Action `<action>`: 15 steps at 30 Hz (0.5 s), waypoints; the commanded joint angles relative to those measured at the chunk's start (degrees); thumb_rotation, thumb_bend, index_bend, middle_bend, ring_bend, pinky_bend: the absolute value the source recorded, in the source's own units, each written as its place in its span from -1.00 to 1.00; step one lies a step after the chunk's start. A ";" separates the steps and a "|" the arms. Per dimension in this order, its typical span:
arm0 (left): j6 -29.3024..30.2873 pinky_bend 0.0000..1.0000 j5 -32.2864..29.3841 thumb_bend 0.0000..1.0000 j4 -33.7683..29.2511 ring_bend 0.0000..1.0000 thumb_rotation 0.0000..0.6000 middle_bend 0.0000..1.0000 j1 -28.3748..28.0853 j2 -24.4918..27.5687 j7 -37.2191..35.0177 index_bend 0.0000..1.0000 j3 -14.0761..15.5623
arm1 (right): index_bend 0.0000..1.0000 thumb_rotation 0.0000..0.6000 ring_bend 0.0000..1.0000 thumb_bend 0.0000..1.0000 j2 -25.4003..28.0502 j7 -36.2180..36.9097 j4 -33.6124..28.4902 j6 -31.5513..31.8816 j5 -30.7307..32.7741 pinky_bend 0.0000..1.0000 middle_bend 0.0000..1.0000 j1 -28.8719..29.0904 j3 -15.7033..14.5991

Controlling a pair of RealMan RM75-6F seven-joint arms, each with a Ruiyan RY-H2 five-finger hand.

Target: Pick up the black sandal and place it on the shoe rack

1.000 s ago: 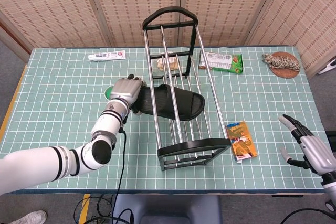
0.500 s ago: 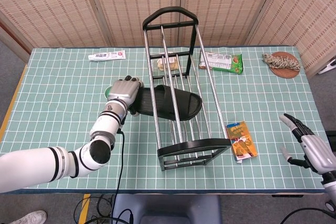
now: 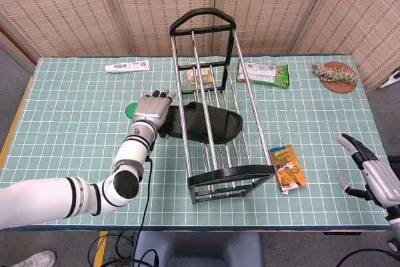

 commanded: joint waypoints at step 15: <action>2.18 -0.71 -0.70 -0.69 -3.03 -1.00 1.00 -0.95 4.71 4.19 3.78 -0.92 -4.58 | -1.00 1.00 -1.00 -0.10 -0.21 -0.52 0.08 -0.14 0.22 -0.83 -1.00 -0.02 0.09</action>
